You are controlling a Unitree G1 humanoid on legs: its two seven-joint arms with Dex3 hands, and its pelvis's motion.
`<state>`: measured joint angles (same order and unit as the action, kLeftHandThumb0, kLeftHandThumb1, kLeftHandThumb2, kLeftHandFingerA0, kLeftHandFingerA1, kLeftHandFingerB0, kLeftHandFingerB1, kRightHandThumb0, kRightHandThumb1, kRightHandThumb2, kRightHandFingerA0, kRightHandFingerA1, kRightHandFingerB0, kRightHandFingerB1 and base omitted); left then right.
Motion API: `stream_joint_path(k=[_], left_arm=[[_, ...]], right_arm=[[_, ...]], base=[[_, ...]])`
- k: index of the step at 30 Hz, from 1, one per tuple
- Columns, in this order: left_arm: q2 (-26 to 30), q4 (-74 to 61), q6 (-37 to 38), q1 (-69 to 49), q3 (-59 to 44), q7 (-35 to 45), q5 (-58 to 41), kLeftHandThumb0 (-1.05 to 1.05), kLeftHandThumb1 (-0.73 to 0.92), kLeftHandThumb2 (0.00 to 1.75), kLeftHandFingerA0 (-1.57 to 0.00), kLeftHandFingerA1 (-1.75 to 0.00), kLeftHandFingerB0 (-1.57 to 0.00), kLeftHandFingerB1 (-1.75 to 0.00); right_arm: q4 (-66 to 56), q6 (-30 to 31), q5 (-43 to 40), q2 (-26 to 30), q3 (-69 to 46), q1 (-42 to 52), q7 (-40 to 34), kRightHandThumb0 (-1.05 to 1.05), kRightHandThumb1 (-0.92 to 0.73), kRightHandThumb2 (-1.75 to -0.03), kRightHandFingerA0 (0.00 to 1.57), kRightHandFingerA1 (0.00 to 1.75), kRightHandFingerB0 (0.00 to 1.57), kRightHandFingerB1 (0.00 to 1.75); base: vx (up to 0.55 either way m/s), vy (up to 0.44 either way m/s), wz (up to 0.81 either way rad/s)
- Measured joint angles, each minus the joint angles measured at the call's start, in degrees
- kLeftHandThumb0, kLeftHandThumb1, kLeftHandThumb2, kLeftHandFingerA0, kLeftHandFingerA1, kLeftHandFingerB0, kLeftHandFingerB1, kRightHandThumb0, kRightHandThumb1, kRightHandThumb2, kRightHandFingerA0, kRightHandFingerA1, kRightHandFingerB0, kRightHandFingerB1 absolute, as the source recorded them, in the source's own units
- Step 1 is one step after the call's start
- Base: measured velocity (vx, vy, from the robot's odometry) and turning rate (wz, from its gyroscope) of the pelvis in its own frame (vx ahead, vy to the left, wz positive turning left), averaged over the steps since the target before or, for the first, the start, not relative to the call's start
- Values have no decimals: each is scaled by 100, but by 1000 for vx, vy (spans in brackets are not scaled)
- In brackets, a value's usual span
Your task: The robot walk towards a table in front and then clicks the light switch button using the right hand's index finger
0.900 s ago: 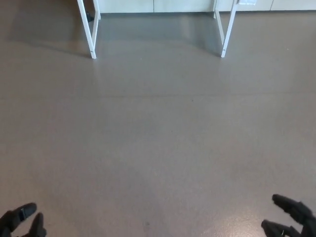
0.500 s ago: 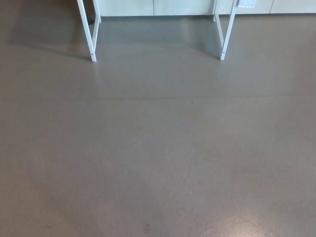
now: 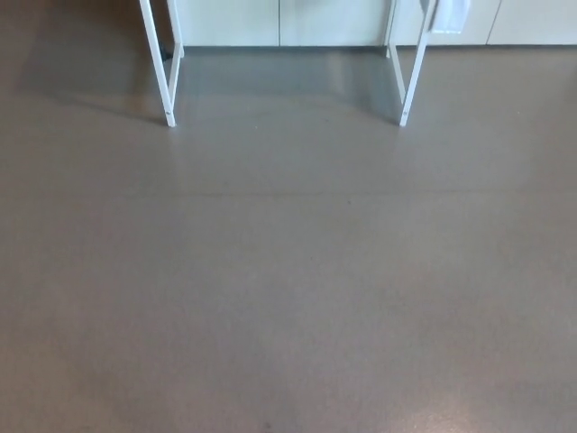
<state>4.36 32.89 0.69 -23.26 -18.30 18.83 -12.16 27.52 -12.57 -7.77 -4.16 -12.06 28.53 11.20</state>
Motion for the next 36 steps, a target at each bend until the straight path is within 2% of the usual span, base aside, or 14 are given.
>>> stream_joint_path(k=[2, 3, 9, 12, 19, 23, 26, 27, 28, 32, 33, 34, 35, 36], left_arm=[[22, 14, 3, 48, 6, -2, -3, -74, 49, 100, -30, -82, -20, -66], [24, 18, 3, 68, 11, -3, -2, -71, 65, 76, -24, -100, -17, -69], [13, 132, 16, 285, 61, -4, -8, -73, 63, 74, -23, -93, -17, -68], [-7, 271, 19, 396, 90, 0, -9, -73, 65, 73, -20, -89, -18, -68], [37, 301, 20, 454, 106, -5, -5, -75, 67, 68, -22, -87, -20, -66], [56, 357, 20, 477, 107, -5, -4, -74, 66, 70, -22, -90, -22, -70], [162, 386, 40, 537, 115, -20, 6, -74, 68, 71, -21, -92, -22, -72], [206, 383, 45, 549, 117, -26, 10, -74, 54, 108, -32, -78, -20, -65], [234, 367, 58, 570, 123, -37, 12, -75, 69, 70, -25, -92, -24, -72], [269, 362, 78, 615, 164, -65, 17, -76, 73, 71, -24, -94, -23, -73], [277, 362, 82, 627, 167, -65, 17, -73, 55, 108, -37, -81, -25, -67], [286, 362, 89, 640, 169, -65, 17, -73, 55, 108, -37, -81, -25, -67], [293, 362, 90, 671, 172, -67, 16, -75, 73, 69, -25, -94, -25, -74], [294, 360, 92, 690, 176, -69, 16, -74, 73, 70, -28, -94, -25, -73]], right_arm=[[39, -31, 0, 0, 1, -27, -9, -17, -47, -84, 41, 93, 30, 70], [51, -41, 2, 1, 4, -38, -20, -19, -48, -82, 42, 92, 32, 73], [191, -67, 37, 41, 10, -283, -76, -16, -52, -76, 43, 89, 30, 67], [253, -104, 61, 194, -20, -505, -151, -18, -49, -83, 51, 86, 29, 65], [382, -166, 114, 223, 79, -507, -258, -20, -48, -80, 52, 88, 30, 66], [401, -190, 122, 222, 115, -508, -295, -19, -51, -76, 45, 90, 31, 67], [381, -198, 154, 161, 215, -526, -332, -19, -49, -79, 52, 86, 32, 67], [398, -205, 165, 159, 226, -548, -340, -19, -50, -79, 53, 87, 33, 67], [439, -213, 176, 161, 227, -575, -352, -19, -49, -80, 53, 86, 33, 67], [530, -232, 210, 163, 244, -696, -390, -13, -50, -77, 50, 92, 35, 68], [553, -232, 213, 162, 244, -720, -395, -15, -51, -76, 50, 91, 34, 67], [563, -231, 214, 162, 244, -752, -400, -15, -51, -76, 50, 91, 34, 67], [559, -231, 214, 162, 244, -802, -404, -12, -53, -76, 48, 90, 34, 68], [555, -231, 214, 162, 245, -823, -403, -6, -54, -78, 52, 87, 35, 68]], base=[[12, -46, 5], [27, -97, 10], [12, -317, 25], [39, -278, 8], [151, 8, -6], [168, 243, -9], [261, 350, -23], [176, 196, 4], [170, 152, 1], [152, 76, 4], [179, -30, 10], [153, -39, 5], [156, -71, 10], [148, -104, 2]])
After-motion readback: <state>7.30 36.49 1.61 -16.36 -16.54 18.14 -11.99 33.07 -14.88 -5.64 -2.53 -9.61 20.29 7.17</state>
